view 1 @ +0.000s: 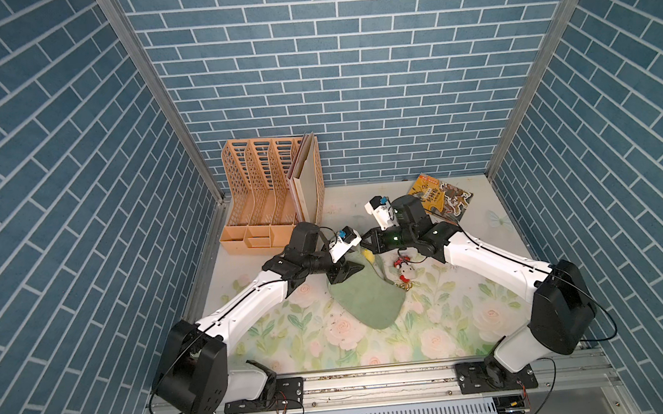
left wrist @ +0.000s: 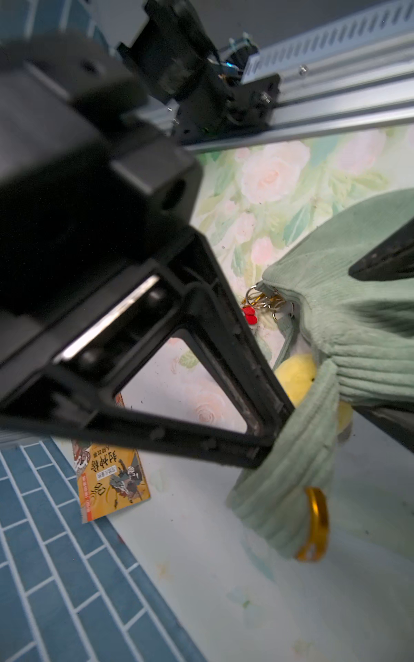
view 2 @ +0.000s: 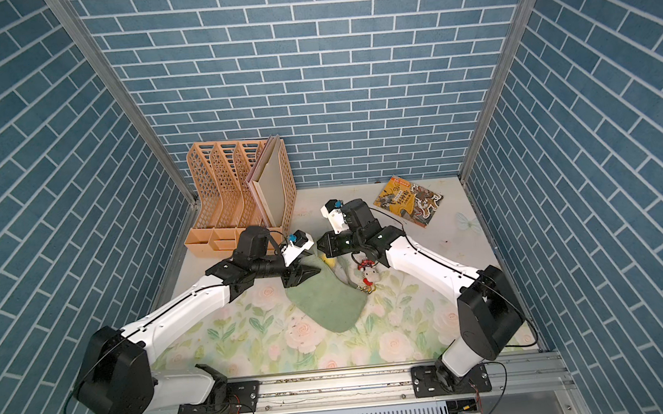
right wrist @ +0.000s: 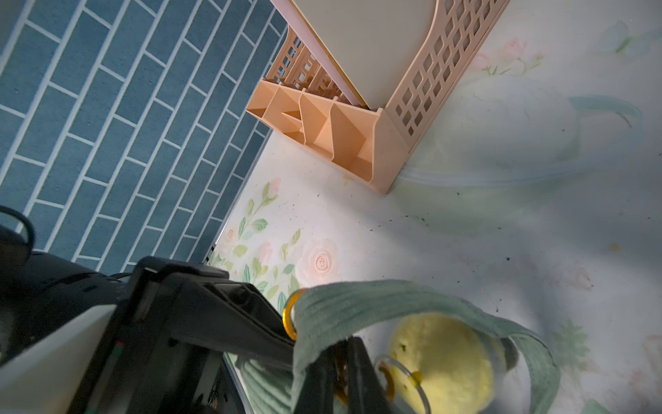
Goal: Remove the decoration from the bag
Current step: Remove the decoration item from the bag.
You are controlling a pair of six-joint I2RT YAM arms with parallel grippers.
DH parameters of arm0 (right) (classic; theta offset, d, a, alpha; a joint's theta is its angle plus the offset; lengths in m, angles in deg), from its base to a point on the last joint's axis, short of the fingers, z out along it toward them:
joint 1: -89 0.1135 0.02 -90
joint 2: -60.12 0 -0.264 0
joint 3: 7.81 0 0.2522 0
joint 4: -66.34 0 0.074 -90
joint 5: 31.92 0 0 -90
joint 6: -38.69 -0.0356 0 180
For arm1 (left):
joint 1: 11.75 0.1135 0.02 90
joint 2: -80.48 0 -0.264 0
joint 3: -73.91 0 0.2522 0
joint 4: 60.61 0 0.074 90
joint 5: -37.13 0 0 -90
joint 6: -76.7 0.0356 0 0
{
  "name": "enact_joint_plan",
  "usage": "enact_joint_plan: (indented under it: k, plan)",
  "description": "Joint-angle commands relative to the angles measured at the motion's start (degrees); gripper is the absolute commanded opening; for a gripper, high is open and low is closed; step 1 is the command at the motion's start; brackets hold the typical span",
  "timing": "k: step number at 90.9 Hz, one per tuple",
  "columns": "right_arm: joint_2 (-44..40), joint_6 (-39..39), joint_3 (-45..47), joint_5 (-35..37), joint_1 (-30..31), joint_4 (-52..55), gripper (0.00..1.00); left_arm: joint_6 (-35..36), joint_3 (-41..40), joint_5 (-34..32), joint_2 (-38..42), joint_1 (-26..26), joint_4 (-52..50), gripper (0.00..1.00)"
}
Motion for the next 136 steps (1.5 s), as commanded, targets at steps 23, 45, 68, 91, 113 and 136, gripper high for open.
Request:
enact_joint_plan:
  k: [23, 45, 68, 91, 113, 136]
  plan:
    - [2.19, 4.46, -0.49, -1.32, 0.05, 0.52, 0.0, -20.8, -3.87, 6.41, 9.19, 7.86, 11.84, 0.76]
    - [2.04, 2.59, 0.28, -2.01, 0.82, -2.61, 0.0, -32.73, 3.76, 1.09, 2.95, 10.97, 8.63, 0.7]
    - [1.77, 2.53, 1.74, -1.57, 1.23, -4.05, 0.0, -38.43, 11.15, -2.65, -1.14, 11.15, -2.76, 0.7]
    - [0.87, 3.97, 2.94, -0.15, 2.34, -4.77, 0.0, -43.87, 9.29, -0.16, -1.84, 11.15, 0.49, 0.71]
    - [1.32, 5.45, 1.27, 2.24, 4.19, -2.89, 0.0, -44.61, 7.51, 1.43, -4.5, 9.52, 2.89, 0.7]
    - [2.93, 6.45, -0.13, 4.08, 5.52, -2.6, 0.0, -45.94, 5.33, 4.33, -8.25, 6.58, 5.37, 0.65]
